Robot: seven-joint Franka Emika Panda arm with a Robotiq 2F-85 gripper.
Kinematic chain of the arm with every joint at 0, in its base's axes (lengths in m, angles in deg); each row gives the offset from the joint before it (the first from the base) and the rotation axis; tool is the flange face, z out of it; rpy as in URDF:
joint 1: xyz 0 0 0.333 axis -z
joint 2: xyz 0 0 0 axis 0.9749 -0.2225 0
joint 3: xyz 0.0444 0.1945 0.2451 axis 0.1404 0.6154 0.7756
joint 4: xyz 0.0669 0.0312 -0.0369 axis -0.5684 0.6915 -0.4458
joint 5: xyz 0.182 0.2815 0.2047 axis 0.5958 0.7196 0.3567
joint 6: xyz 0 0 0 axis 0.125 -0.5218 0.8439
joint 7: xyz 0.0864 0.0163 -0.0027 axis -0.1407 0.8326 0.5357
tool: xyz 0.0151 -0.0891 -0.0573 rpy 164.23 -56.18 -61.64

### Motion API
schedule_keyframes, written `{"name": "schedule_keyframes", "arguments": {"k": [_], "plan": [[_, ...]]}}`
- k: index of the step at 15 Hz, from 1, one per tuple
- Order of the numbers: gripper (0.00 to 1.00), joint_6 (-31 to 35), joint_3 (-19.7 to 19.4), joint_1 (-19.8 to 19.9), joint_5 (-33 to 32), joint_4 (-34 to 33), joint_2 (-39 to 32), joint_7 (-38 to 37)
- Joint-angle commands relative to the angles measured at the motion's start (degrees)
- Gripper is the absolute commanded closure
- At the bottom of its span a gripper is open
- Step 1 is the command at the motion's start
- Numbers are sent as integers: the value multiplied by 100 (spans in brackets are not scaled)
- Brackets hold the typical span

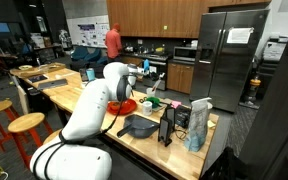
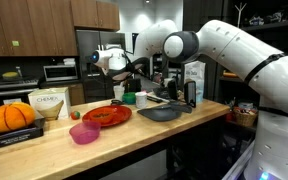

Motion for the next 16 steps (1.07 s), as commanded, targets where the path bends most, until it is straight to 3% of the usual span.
{"name": "schedule_keyframes", "arguments": {"k": [1, 3, 4, 16], "plan": [[98, -55, -23, 2, 265, -251, -65, 280], [98, -78, -39, -12, 331, -283, -61, 358], [91, -8, 0, -3, 154, -77, 0, 154], [91, -17, 0, -4, 184, -101, 0, 210]]}}
